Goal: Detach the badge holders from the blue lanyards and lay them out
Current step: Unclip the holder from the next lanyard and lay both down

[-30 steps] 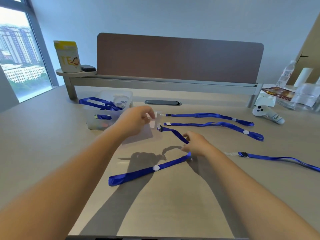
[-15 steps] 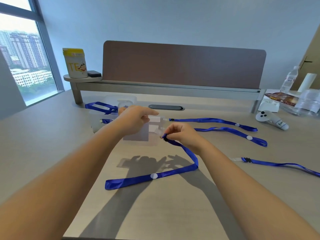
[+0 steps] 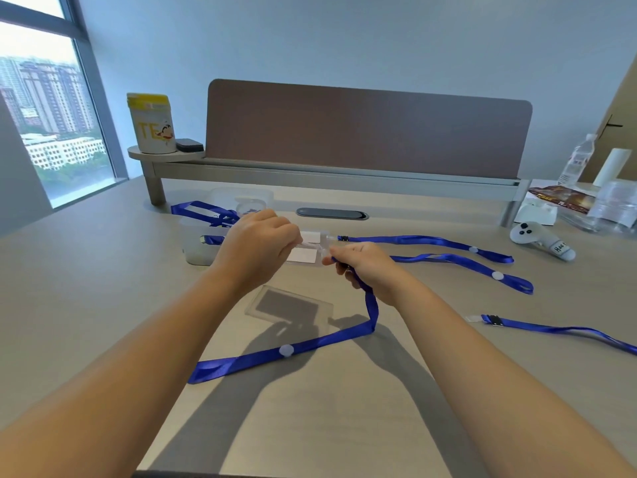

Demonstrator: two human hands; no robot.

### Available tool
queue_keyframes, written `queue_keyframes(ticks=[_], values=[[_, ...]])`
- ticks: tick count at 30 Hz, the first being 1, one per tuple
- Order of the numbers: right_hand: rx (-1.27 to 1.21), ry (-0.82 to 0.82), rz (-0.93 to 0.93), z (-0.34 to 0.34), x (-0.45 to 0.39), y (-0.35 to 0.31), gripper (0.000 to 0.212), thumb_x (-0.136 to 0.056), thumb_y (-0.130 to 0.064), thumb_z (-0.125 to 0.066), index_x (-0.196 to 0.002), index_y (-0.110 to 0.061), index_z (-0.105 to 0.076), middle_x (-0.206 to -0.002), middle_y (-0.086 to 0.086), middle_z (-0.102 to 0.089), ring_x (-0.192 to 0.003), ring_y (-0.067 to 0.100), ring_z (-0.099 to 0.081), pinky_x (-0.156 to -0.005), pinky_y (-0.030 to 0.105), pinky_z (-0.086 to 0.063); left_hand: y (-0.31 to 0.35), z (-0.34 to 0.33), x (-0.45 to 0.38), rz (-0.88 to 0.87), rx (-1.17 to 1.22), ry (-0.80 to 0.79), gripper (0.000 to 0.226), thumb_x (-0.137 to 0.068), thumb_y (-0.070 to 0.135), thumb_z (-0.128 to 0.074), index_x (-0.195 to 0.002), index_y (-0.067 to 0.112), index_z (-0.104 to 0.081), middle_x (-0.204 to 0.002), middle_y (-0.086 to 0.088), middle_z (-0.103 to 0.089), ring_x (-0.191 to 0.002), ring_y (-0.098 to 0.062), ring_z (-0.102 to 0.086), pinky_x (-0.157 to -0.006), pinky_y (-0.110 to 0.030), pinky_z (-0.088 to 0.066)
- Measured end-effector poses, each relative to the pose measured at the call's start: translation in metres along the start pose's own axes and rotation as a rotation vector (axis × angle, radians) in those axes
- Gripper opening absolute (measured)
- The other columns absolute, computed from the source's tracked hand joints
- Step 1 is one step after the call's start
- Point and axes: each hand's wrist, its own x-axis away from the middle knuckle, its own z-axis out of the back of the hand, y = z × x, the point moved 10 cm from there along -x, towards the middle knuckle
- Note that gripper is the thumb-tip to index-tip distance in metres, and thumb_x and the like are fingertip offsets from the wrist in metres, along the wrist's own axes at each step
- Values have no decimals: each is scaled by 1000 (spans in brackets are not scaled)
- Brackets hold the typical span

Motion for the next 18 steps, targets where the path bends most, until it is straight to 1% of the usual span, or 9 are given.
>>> queue_keyframes(ticks=[2,3,4,6,8,9,12,16,18], values=[[-12,-15,-18,-2,0,2,21,-92,-21,-50,-77,-13,-62,-69,1,-50,-60,11,-42,-57,20,-37,2,-1,3,-11,-4,-12,4,-73,5,-66,-72,4,-70,-72,-13,-75,-64,-29,-71,-55,-35,-57],[-50,-15,-24,-2,0,3,19,-91,-19,-52,-75,-13,-60,-70,2,-52,-62,11,-46,-58,19,-40,2,-4,5,12,15,-46,8,-76,7,-63,-78,5,-70,-77,-13,-76,-68,-30,-72,-56,-35,-57],[-106,-16,-28,-2,-1,3,19,-91,-17,-52,-74,-13,-58,-71,2,-54,-63,11,-50,-58,18,-43,2,-9,5,67,62,-94,13,-81,8,-59,-90,6,-69,-90,-13,-75,-77,-29,-71,-61,-34,-57],[-204,-22,-23,-4,-1,0,19,-92,-13,-51,-75,-10,-58,-70,3,-56,-63,11,-53,-57,17,-46,-6,-26,7,241,149,-212,30,-88,11,-52,-118,13,-55,-120,-8,-64,-100,-25,-64,-77,-31,-54],[-223,-4,-13,-4,-1,-3,17,-91,-12,-51,-81,-4,-62,-70,3,-55,-63,11,-51,-59,18,-45,-8,-44,10,341,221,-331,41,-88,11,-51,-128,19,-43,-130,-3,-56,-106,-21,-59,-85,-28,-51],[-215,13,-9,-3,-2,-4,17,-91,-13,-52,-84,-3,-64,-70,4,-55,-63,11,-50,-60,19,-45,-7,-48,9,353,250,-350,43,-88,11,-52,-129,20,-41,-130,-3,-55,-106,-19,-58,-86,-27,-50],[-176,59,8,2,-2,-5,17,-90,-13,-54,-79,-7,-65,-65,3,-50,-60,10,-45,-58,18,-42,-5,-50,8,354,297,-347,39,-87,16,-54,-125,19,-45,-130,-3,-55,-104,-18,-58,-86,-27,-48],[-75,90,28,6,-3,-8,24,-90,-13,-54,-102,5,-65,-68,2,-53,-63,10,-46,-64,20,-43,-4,-39,0,333,253,-255,32,-89,24,-50,-119,16,-55,-130,-3,-55,-113,-18,-54,-91,-26,-45],[-61,96,37,5,-1,-11,25,-90,-13,-54,-103,5,-65,-70,2,-54,-65,9,-47,-65,19,-45,-4,-31,-4,313,220,-176,29,-90,23,-49,-116,15,-58,-128,-4,-57,-114,-19,-54,-93,-27,-45]])
